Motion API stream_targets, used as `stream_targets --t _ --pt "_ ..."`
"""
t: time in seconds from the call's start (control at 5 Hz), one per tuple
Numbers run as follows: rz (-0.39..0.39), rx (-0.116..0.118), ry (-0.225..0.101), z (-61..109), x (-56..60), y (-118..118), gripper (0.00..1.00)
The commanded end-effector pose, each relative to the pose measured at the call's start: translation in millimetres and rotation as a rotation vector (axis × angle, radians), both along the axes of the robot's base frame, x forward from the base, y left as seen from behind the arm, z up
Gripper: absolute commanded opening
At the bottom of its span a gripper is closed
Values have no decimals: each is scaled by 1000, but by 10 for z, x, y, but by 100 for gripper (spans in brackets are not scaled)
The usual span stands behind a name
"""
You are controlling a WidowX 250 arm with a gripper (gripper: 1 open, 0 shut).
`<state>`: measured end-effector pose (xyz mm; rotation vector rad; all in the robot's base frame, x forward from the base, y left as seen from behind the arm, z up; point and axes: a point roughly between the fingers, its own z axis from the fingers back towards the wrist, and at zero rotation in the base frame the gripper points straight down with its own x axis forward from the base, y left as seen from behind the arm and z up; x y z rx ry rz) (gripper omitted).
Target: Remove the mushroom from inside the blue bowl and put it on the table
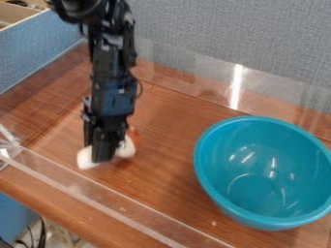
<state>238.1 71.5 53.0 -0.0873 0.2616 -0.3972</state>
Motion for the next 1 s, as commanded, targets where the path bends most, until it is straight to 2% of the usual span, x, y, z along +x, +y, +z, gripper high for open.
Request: stream_targets --t 0.0,0.8 --pt "35 39 -63 262 104 102 0" --pt "49 51 -27 116 125 142 0"
